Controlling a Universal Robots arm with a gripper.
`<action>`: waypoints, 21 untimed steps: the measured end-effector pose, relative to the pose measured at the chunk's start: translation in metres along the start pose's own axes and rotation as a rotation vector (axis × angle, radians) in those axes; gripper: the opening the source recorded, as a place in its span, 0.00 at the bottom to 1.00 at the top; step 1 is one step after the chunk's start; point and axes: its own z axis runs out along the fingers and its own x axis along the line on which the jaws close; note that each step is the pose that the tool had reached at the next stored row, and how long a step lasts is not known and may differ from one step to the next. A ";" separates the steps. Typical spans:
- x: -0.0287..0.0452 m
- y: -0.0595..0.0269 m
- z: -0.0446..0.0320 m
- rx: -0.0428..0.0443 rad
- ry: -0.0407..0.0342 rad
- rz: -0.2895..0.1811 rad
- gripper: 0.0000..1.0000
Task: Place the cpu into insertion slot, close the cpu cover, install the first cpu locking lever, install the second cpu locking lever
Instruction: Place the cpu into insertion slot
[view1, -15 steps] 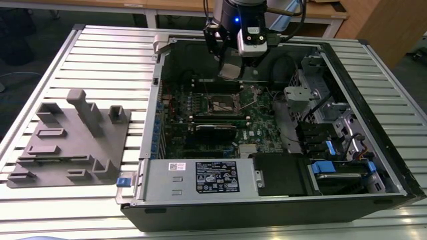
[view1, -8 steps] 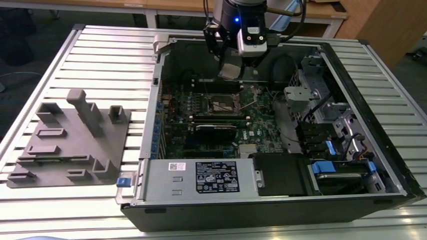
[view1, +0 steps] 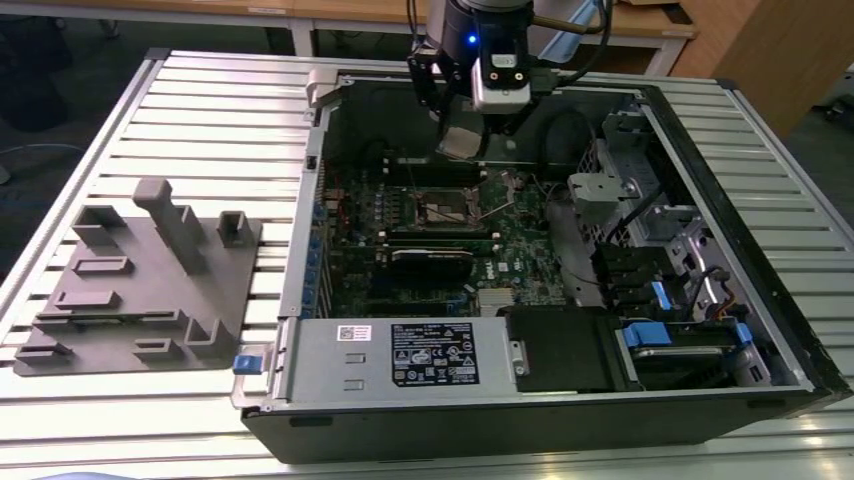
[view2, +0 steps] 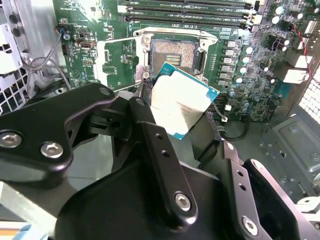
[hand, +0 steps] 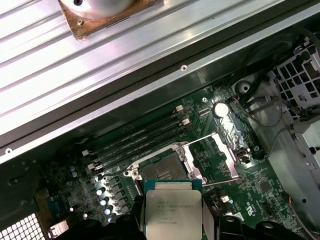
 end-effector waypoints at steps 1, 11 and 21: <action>0.0000 0.0000 0.0000 0.0000 0.0000 0.000 0.54; 0.0000 0.0000 0.0003 -0.0009 -0.0052 0.058 0.54; 0.0000 -0.0001 0.0010 -0.0037 -0.0215 0.237 0.54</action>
